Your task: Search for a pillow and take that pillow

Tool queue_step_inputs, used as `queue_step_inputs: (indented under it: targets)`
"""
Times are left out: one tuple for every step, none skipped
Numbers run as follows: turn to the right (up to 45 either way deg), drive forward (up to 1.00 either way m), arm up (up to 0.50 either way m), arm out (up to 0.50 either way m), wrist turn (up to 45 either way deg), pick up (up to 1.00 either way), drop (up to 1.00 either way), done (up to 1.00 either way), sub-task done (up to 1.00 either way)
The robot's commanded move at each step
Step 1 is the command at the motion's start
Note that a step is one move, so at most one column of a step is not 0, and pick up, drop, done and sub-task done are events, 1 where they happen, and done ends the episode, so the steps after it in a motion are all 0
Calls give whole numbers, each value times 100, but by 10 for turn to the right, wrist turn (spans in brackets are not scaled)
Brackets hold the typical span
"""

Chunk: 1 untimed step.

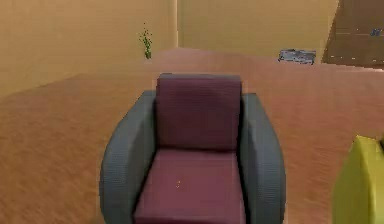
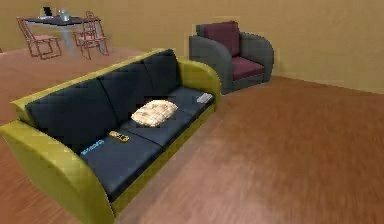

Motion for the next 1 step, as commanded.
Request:
queue_step_inputs:
  targets:
    - [450,0,0,0,0,0,0,0,0]
